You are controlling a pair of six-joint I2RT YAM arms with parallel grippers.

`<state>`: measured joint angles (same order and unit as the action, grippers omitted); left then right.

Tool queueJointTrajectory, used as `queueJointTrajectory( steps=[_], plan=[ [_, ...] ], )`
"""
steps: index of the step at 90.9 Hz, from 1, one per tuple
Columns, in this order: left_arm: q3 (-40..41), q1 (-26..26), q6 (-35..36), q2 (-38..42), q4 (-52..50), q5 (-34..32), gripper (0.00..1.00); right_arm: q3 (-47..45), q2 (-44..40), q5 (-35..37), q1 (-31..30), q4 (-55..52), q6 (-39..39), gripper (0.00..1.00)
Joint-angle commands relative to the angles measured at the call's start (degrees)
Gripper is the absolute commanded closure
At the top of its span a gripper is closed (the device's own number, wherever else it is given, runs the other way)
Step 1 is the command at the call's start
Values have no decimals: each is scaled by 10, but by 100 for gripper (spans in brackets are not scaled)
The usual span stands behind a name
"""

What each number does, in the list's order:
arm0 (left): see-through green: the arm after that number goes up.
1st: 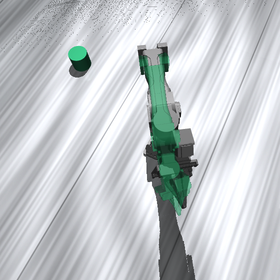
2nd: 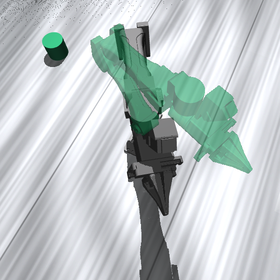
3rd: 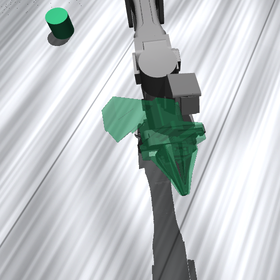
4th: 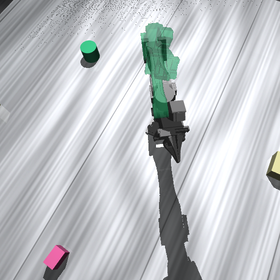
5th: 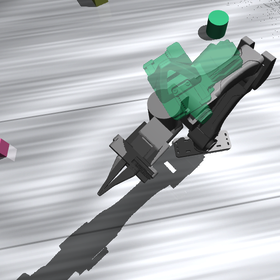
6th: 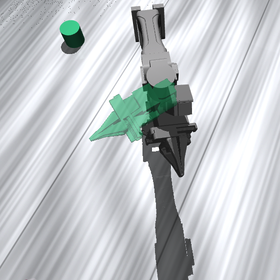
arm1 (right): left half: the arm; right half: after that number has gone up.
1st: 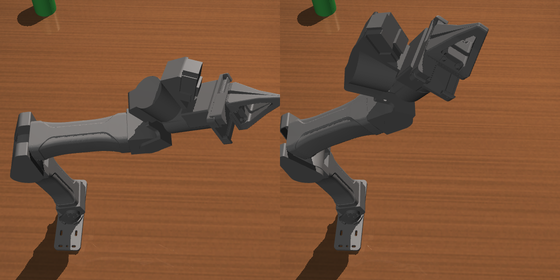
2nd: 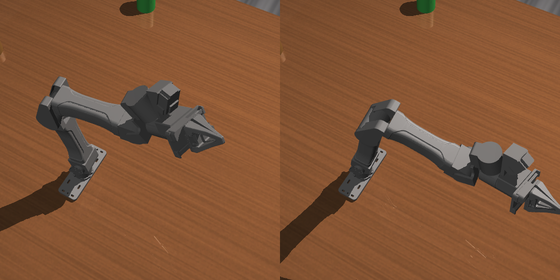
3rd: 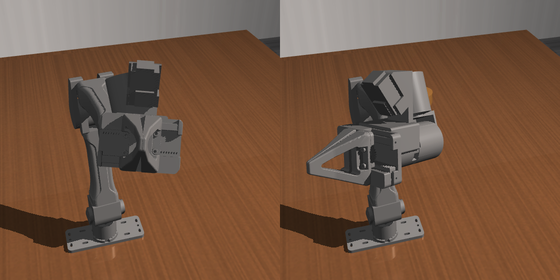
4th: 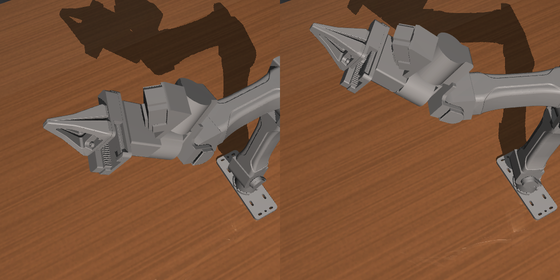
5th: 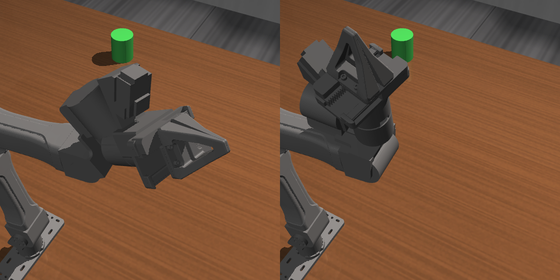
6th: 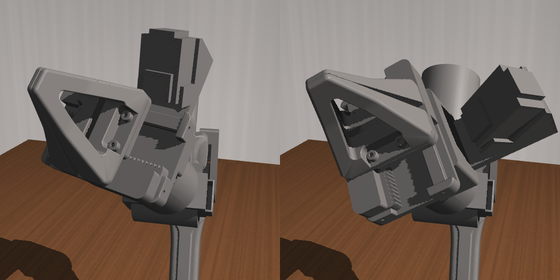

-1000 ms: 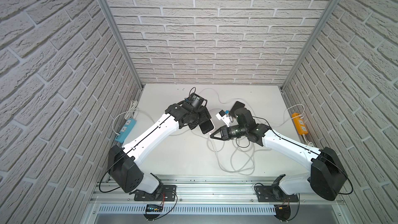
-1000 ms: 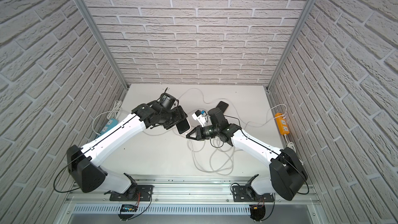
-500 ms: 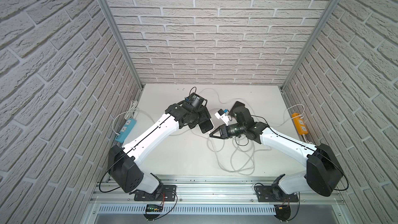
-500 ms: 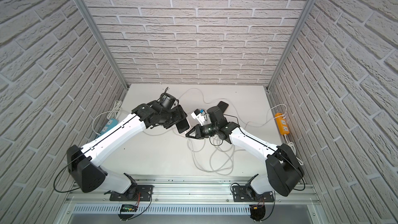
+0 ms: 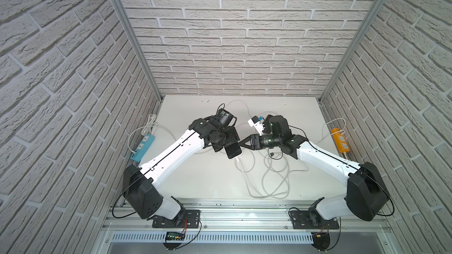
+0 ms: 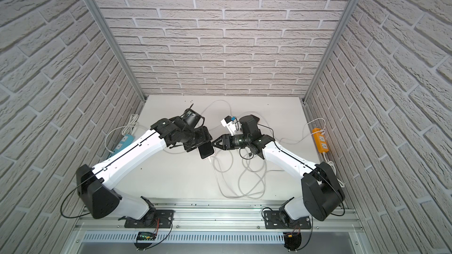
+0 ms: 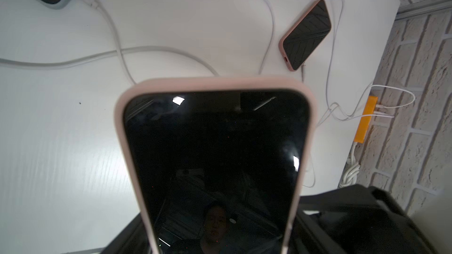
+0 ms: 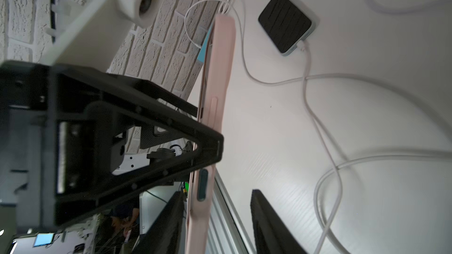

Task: Plug the charging cable into the phone
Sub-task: Insert the charging cable into the phone, then place the phone on the phone.

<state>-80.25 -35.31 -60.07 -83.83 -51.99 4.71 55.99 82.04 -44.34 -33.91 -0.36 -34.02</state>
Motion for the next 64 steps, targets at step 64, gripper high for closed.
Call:
queueJointTrajectory(
  steps=[64],
  plan=[
    [-64, 182, 82, -242, -16, -63, 100, 68, -10, 396, 117, -339, 90, 42]
  ],
)
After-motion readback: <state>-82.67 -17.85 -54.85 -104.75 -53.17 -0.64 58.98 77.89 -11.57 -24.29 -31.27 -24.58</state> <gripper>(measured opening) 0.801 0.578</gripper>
